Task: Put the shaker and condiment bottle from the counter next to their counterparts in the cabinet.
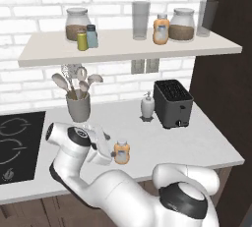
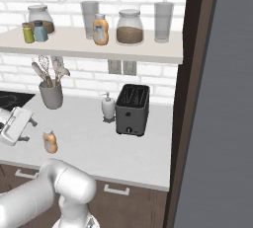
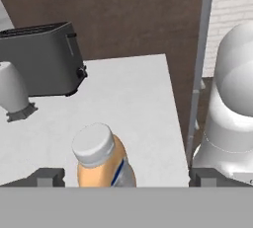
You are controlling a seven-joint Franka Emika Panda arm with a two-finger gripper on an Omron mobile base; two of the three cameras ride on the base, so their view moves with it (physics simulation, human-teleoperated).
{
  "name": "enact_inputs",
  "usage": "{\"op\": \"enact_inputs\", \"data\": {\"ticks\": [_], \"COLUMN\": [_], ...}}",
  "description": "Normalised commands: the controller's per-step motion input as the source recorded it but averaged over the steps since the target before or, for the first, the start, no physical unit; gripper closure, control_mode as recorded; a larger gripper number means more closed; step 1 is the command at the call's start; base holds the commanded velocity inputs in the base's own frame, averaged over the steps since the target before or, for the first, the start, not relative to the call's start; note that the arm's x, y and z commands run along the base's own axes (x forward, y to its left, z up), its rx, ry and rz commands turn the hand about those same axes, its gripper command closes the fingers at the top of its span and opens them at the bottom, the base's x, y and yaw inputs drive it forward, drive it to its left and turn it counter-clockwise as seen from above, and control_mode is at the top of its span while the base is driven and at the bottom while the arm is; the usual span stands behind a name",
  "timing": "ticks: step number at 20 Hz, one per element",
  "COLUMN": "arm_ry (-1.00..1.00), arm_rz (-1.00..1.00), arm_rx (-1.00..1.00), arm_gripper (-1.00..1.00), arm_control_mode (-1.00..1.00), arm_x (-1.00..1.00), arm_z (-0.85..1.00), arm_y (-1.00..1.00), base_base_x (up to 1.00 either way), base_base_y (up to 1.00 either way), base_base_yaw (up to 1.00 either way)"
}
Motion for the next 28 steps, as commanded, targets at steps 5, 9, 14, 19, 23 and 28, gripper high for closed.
{"op": "enact_inputs", "data": {"ticks": [5, 9, 14, 19, 23, 28], "arm_ry": [0.08, 0.08, 0.04, 0.0, 0.0, 0.0], "arm_rz": [-0.17, -0.14, -0.09, -0.01, 0.0, 0.0], "arm_rx": [0.04, 0.0, 0.0, 0.0, 0.0, 0.01], "arm_gripper": [-1.0, -1.0, -1.0, -1.0, -1.0, -1.0], "arm_control_mode": [-1.0, -1.0, -1.0, -1.0, -1.0, -1.0], "arm_x": [0.14, 0.14, 0.12, 0.24, 0.15, 0.01], "arm_z": [-0.18, 0.0, -0.03, -0.19, -0.26, -0.15], "arm_y": [0.0, 0.0, 0.0, 0.0, -0.02, -0.01], "base_base_x": [0.0, 0.0, 0.0, 0.0, 0.0, 0.0], "base_base_y": [0.0, 0.0, 0.0, 0.0, 0.0, 0.0], "base_base_yaw": [0.0, 0.0, 0.0, 0.0, 0.0, 0.0]}}
